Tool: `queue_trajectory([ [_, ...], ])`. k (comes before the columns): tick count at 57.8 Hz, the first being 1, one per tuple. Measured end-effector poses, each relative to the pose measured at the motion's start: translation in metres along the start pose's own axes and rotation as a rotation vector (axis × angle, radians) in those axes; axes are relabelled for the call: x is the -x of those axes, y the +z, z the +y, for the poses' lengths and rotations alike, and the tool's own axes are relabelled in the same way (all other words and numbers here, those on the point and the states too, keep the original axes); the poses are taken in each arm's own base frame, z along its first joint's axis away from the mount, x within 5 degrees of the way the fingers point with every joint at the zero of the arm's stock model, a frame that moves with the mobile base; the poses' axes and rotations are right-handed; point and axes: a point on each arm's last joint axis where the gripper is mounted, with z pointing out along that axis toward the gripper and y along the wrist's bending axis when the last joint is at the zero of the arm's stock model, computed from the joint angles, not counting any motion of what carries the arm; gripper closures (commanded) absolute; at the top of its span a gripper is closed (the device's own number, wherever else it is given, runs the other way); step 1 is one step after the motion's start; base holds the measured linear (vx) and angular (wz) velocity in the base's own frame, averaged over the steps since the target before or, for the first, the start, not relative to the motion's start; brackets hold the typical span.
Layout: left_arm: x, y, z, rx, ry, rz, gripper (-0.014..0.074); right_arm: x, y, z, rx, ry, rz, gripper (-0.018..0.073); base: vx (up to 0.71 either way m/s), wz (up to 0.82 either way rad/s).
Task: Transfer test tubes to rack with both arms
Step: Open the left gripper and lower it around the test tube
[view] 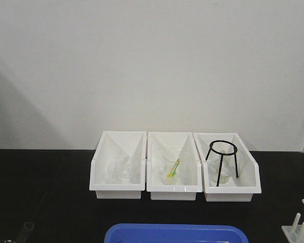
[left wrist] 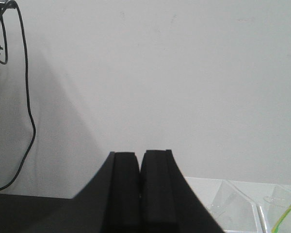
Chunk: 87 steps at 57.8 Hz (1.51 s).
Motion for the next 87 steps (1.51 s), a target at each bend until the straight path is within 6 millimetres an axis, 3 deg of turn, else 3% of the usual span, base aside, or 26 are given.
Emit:
queue_trajectory([
  [5, 0.028, 0.003, -0.005, -0.009, 0.002, -0.023, 0.0598, 0.029, -0.002, 0.001, 0.003, -0.002, -0.084, 0.0566, 0.00, 0.00],
  [15, 0.103, 0.019, -0.019, -0.021, 0.103, -0.060, 0.0598, 0.116, 0.002, 0.004, 0.005, -0.040, -0.251, 0.0566, 0.00, 0.00],
  [21, 0.142, 0.047, -0.027, -0.020, 0.166, -0.012, 0.0598, 0.162, 0.016, 0.005, 0.003, -0.059, -0.292, 0.0566, 0.00, 0.00],
  [29, 0.161, 0.097, -0.032, -0.015, 0.179, 0.108, 0.0598, 0.197, 0.053, 0.006, 0.003, -0.061, -0.267, 0.0566, 0.00, 0.00],
  [37, 0.160, 0.141, -0.032, -0.007, 0.167, 0.200, 0.0598, 0.197, 0.099, 0.006, 0.003, -0.063, -0.166, 0.0566, 0.00, 0.00],
  [44, 0.147, 0.162, -0.030, 0.001, 0.146, 0.268, 0.0593, 0.182, 0.126, 0.005, 0.002, -0.063, -0.071, 0.0565, 0.00, 0.00],
  [53, 0.136, 0.172, -0.029, 0.006, 0.140, 0.316, 0.0545, 0.164, 0.146, 0.004, 0.000, -0.062, 0.027, 0.0554, 0.00, 0.00],
  [61, 0.134, 0.174, -0.028, 0.006, 0.144, 0.323, 0.0426, 0.160, 0.150, 0.004, 0.000, -0.062, 0.049, 0.0510, 0.00, 0.00],
  [71, 0.125, 0.178, -0.027, -0.003, 0.210, 0.377, 0.0190, 0.159, 0.150, 0.004, -0.001, -0.062, 0.062, 0.0365, 0.00, 0.00],
  [76, 0.119, 0.181, -0.026, -0.009, 0.245, 0.415, 0.0069, 0.158, 0.150, 0.004, -0.003, -0.062, 0.077, 0.0244, 0.00, 0.00],
  [87, 0.105, 0.193, -0.024, -0.012, 0.271, 0.461, -0.0022, 0.156, 0.150, 0.004, -0.004, -0.062, 0.090, 0.0004, 0.00, 0.00],
])
